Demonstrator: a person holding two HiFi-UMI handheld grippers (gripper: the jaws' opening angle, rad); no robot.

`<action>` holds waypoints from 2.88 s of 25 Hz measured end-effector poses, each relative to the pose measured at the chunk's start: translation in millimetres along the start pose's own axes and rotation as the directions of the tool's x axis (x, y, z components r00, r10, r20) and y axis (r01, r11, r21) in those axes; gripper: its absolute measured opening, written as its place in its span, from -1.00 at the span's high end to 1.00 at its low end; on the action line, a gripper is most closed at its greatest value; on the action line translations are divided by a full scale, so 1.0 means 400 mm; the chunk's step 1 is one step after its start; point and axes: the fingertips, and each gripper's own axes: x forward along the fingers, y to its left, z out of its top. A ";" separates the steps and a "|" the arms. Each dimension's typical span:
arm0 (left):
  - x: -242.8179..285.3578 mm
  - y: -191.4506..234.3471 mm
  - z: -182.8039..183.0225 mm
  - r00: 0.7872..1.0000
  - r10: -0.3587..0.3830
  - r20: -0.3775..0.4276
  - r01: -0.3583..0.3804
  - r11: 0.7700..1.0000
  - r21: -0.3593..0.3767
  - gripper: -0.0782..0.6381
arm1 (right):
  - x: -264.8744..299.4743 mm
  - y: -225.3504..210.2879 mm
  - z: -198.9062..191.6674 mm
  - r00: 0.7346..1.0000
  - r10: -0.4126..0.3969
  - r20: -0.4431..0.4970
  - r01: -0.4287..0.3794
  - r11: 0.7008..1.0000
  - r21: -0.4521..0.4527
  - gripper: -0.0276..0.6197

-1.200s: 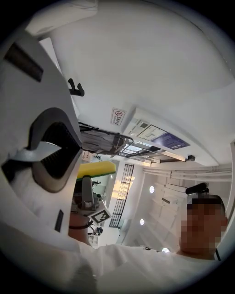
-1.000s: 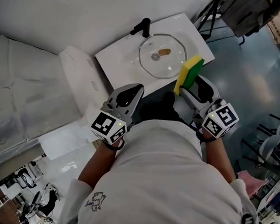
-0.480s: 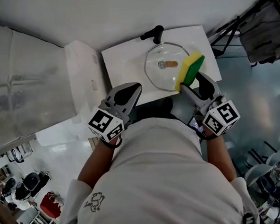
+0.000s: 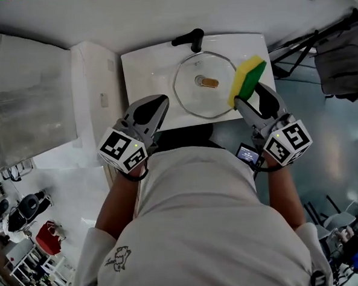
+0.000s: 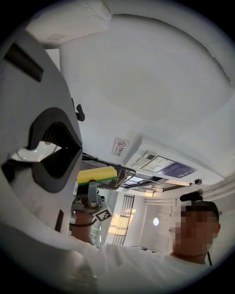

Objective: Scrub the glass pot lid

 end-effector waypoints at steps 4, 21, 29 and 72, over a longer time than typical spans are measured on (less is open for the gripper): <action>0.027 0.014 -0.049 0.998 0.004 -0.059 -0.008 0.998 -0.059 0.79 | 0.008 -0.049 -0.011 0.999 0.008 -0.040 -0.006 0.999 0.036 0.01; 0.149 0.233 -0.317 0.972 -0.038 -0.230 -0.020 0.970 -0.243 0.76 | 0.142 -0.212 -0.126 0.985 -0.051 -0.164 0.065 0.995 0.082 0.00; 0.183 0.299 -0.512 0.925 -0.100 -0.366 -0.045 0.929 -0.368 0.62 | 0.200 -0.273 -0.219 0.966 -0.069 -0.248 0.094 0.992 0.088 0.00; 0.277 0.384 -0.759 0.883 -0.397 -0.250 0.053 0.613 -0.789 0.51 | 0.430 -0.478 -0.585 0.690 -0.061 -0.721 0.095 0.995 0.006 0.00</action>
